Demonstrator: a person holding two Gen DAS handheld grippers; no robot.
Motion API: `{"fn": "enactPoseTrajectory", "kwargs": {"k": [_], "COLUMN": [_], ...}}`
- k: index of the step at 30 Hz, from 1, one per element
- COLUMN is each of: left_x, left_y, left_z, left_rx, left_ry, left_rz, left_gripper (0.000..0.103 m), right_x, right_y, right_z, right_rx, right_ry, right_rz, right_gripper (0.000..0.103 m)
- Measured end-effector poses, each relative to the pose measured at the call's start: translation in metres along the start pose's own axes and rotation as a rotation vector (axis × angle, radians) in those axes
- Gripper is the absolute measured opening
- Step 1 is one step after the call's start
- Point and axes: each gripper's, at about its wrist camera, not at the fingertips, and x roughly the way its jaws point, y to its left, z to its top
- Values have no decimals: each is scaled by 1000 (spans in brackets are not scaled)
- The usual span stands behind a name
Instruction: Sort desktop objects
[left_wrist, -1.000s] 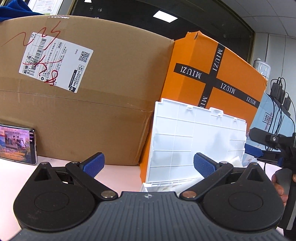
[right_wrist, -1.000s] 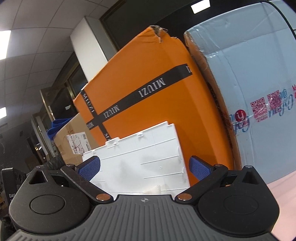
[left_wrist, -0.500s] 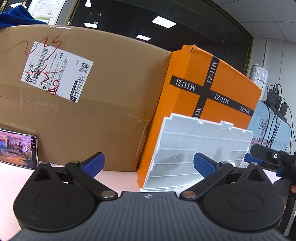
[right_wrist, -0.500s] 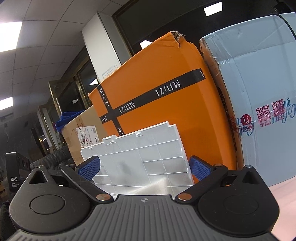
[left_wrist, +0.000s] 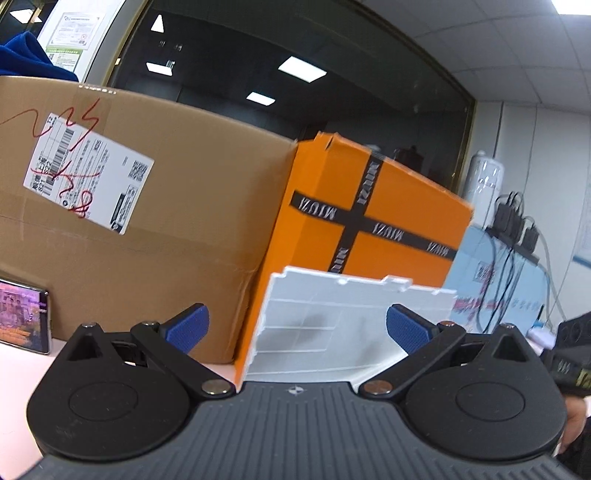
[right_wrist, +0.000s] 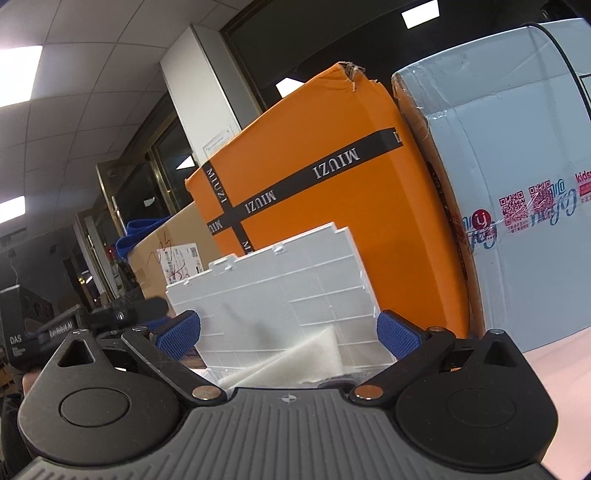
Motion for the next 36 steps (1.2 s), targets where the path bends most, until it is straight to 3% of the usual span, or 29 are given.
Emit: {"fn": "enactPoseTrajectory", "kwargs": {"k": [7, 11, 23, 32, 36], "left_x": [-6, -6, -8, -4, 2], "left_y": [2, 2, 10, 2, -3], "left_z": [3, 4, 6, 2, 0], "left_rx": [-44, -41, -90, -57, -11], "left_ry": [-57, -59, -67, -40, 0], "left_rz": [25, 48, 66, 65, 102], "left_gripper": [103, 103, 103, 103, 103], "right_x": [-3, 1, 5, -8, -14], "right_y": [-1, -2, -5, 6, 7], "right_z": [5, 16, 19, 14, 11], "right_rx": [32, 70, 50, 45, 51], "right_ry": [-111, -182, -125, -84, -66], "right_rz": [-51, -26, 53, 56, 47], "right_gripper": [103, 103, 103, 103, 103]}}
